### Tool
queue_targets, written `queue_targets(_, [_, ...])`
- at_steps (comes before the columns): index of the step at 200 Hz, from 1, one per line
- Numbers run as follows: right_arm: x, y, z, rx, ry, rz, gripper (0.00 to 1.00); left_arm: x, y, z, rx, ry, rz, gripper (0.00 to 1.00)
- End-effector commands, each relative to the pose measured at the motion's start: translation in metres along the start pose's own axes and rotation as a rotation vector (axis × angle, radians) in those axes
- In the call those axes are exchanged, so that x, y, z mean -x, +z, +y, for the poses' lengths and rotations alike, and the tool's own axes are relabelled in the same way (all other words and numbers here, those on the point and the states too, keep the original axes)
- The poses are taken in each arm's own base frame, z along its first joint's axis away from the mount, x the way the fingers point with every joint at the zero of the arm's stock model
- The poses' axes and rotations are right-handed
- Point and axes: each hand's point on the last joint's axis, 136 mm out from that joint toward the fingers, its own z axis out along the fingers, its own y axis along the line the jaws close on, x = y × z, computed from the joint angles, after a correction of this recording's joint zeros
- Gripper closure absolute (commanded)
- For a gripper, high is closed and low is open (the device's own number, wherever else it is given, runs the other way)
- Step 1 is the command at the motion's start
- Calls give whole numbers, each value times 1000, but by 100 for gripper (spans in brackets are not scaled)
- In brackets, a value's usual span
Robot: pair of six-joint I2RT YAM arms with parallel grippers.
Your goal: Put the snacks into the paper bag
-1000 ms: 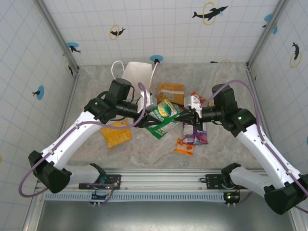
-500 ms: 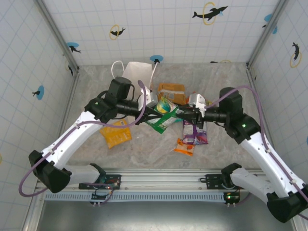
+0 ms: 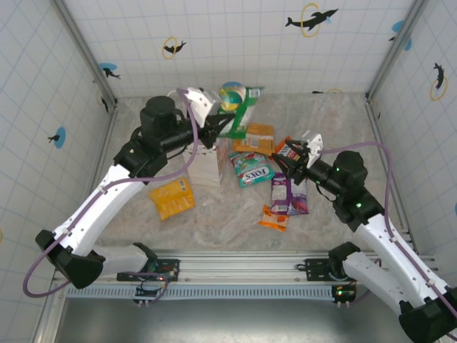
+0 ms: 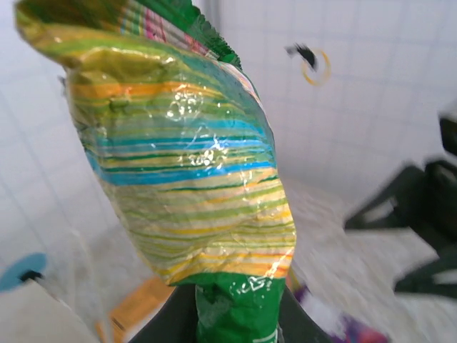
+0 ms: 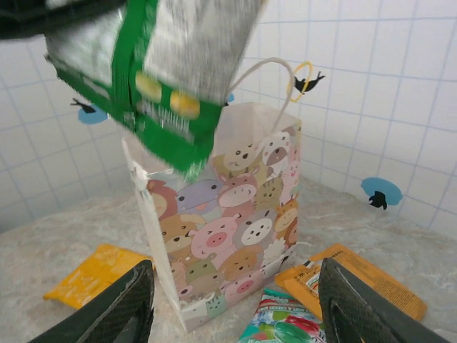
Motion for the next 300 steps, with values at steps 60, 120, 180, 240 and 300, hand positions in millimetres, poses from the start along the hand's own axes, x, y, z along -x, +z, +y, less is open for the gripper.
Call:
queue_targets(60, [-7, 19, -21, -58, 122, -31, 37, 98, -39, 98, 572, -105, -372, 100])
queue_targets(120, [-42, 26, -38, -147, 253, 112, 38, 26, -2, 113, 610, -116, 86, 99])
queue_targets(180, [-65, 26, -49, -197, 330, 203, 38, -53, 17, 114, 596, -189, 483, 98])
queue_targets(240, [-89, 27, -51, -191, 469, 297, 36, -113, 17, 132, 647, -301, 675, 93])
queue_targets(300, [-110, 23, -58, -246, 608, 402, 37, -139, 23, 138, 644, -347, 746, 72])
